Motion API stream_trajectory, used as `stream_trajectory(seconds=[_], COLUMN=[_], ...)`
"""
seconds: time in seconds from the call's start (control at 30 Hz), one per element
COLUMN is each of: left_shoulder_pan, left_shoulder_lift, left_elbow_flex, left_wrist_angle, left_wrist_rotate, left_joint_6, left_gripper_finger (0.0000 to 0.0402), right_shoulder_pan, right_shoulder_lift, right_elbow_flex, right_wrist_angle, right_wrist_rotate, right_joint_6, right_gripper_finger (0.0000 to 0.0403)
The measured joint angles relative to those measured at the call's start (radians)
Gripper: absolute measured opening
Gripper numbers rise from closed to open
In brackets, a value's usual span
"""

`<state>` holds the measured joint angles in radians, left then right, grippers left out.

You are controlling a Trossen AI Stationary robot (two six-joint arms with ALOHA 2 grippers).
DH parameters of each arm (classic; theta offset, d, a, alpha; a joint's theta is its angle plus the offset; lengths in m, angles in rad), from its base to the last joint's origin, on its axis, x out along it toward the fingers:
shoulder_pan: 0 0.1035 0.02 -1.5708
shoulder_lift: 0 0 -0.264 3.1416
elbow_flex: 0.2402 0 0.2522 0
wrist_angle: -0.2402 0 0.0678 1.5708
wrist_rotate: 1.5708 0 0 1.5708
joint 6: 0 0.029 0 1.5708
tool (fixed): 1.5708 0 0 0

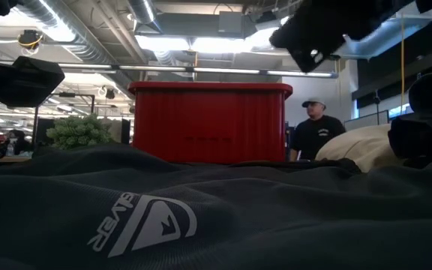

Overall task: Fold laundry
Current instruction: Fold the gray short

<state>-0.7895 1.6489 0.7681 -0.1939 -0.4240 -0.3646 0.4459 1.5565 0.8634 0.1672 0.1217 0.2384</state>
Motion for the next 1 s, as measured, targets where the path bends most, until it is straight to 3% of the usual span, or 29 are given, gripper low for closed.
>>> stream_trajectory(seconds=[0.4, 0.67, 1.0], left_shoulder_pan=[-0.001, -0.003, -0.003], left_shoulder_lift=[0.000, 0.000, 0.000], left_elbow_flex=[0.000, 0.000, 0.000], left_wrist_angle=[-0.007, -0.012, -0.026], left_wrist_rotate=[0.026, 0.075, 0.155], left_joint_6=[-0.002, -0.003, -0.023], left_gripper_finger=[0.0000, 0.0000, 0.0000], right_shoulder_pan=[0.006, 0.005, 0.005], right_shoulder_lift=[0.185, 0.195, 0.195], right_elbow_flex=[0.034, 0.034, 0.034], right_wrist_angle=[-0.044, -0.184, -0.232], right_wrist_rotate=[-0.088, -0.029, 0.002], right_joint_6=[0.128, 0.207, 0.251], right_gripper_finger=[0.0000, 0.0000, 0.0000])
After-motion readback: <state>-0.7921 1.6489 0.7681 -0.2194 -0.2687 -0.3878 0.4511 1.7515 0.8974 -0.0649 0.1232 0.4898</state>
